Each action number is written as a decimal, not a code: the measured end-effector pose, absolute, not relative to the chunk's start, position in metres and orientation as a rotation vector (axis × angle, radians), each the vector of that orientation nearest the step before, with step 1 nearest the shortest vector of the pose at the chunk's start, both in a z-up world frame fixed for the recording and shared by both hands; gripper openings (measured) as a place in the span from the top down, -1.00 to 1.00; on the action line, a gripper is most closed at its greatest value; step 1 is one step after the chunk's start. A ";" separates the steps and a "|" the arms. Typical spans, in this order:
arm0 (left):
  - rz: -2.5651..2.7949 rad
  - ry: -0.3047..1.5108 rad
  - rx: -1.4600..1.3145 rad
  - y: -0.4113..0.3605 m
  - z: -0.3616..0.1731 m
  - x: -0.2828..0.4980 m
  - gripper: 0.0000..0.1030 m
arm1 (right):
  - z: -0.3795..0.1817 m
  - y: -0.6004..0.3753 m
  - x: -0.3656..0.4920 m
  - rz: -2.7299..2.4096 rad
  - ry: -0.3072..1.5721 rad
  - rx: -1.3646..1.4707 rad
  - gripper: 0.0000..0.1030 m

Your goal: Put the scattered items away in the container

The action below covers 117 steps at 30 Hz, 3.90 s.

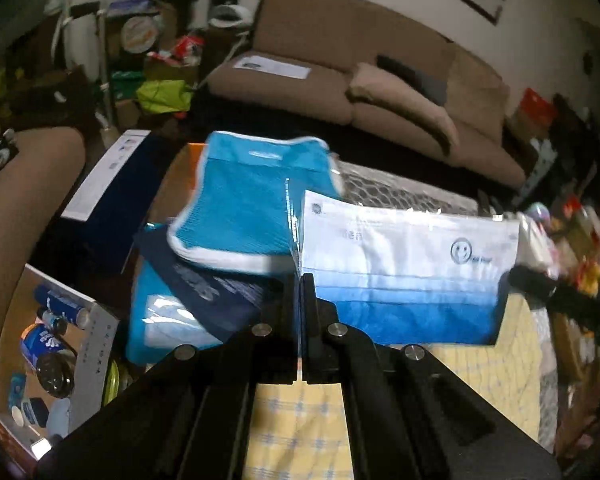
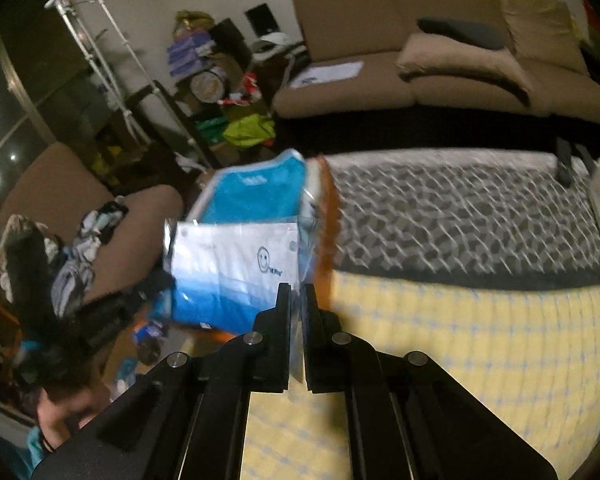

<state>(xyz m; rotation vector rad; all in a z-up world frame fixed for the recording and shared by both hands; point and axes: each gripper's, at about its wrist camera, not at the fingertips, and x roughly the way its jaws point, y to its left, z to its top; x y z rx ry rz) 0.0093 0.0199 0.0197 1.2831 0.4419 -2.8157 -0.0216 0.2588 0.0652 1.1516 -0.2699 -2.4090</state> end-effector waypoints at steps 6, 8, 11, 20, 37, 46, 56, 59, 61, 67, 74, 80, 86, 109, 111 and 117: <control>-2.678 0.623 1.186 -0.029 0.010 -0.007 0.99 | 0.079 0.202 -0.087 -2.371 -0.219 1.108 0.92; -2.626 0.641 1.192 -0.040 0.001 -0.018 0.99 | 0.076 0.185 -0.108 -2.358 -0.201 1.115 0.92; -2.546 0.700 1.238 -0.058 -0.016 -0.025 0.99 | 0.067 0.161 -0.138 -2.344 -0.177 1.127 0.92; -2.463 0.666 1.388 -0.063 -0.035 -0.038 0.82 | 0.007 0.132 -0.195 -2.319 -0.169 1.262 0.89; -2.493 0.559 1.351 -0.051 0.001 0.000 -0.86 | 0.064 0.148 -0.161 -2.553 0.035 1.029 -0.16; -2.583 0.402 1.170 -0.027 0.033 0.019 -0.99 | 0.084 0.206 -0.066 -2.552 0.012 1.002 -0.54; -2.621 0.402 1.216 -0.011 0.034 0.022 -0.99 | 0.066 0.233 -0.008 -2.629 0.000 1.262 -0.86; -2.635 0.388 1.218 -0.007 0.036 0.024 -0.99 | 0.060 0.225 -0.003 -2.782 0.155 1.290 -0.95; -2.645 0.388 1.219 -0.006 0.036 0.026 -0.99 | 0.059 0.212 -0.006 -2.828 0.307 1.335 -0.98; -2.657 0.402 1.207 -0.006 0.038 0.029 -0.99 | 0.070 0.211 0.011 -2.859 0.251 1.112 -0.98; -2.651 0.400 1.211 -0.005 0.035 0.025 -0.99 | 0.083 0.226 0.020 -2.808 0.138 1.077 -0.98; -2.653 0.416 1.216 -0.006 0.035 0.027 -0.99 | 0.085 0.224 0.024 -2.793 0.134 1.053 -0.98; -2.643 0.446 1.236 -0.013 0.036 0.031 -0.99 | 0.083 0.214 0.026 -2.754 0.116 1.065 -0.98; -2.617 0.462 1.228 -0.019 0.053 0.054 -0.99 | 0.097 0.197 0.043 -2.732 0.116 1.039 -0.98; -2.619 0.456 1.220 -0.018 0.053 0.054 -0.99 | 0.096 0.195 0.043 -2.730 0.123 1.037 -0.98; -2.618 0.457 1.229 -0.019 0.052 0.052 -0.99 | 0.095 0.193 0.043 -2.721 0.119 1.038 -0.98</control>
